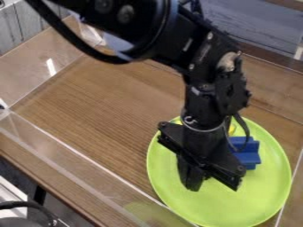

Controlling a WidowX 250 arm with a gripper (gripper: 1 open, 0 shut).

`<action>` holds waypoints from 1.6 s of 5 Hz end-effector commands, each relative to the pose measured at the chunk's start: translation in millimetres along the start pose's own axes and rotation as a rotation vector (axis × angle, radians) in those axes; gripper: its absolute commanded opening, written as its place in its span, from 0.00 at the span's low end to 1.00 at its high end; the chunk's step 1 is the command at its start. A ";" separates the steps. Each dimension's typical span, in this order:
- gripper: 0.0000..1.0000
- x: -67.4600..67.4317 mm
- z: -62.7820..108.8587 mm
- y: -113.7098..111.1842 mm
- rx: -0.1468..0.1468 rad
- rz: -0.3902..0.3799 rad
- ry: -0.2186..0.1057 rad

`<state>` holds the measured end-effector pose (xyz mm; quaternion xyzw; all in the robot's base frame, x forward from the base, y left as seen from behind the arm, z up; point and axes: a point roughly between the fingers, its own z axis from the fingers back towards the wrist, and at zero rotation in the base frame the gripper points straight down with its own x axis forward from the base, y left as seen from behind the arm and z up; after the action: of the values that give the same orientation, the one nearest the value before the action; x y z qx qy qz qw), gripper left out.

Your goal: Put the blue object in the green plate

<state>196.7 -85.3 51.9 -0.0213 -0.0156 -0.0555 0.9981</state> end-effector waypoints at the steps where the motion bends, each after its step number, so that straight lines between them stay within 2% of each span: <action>1: 0.00 2.7 3.1 -1.8 0.000 -0.015 -0.021; 8: 0.00 1.1 -0.4 1.3 0.027 -0.092 -0.024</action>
<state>195.7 -81.8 47.9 -0.0061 -0.0198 -0.0957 0.9952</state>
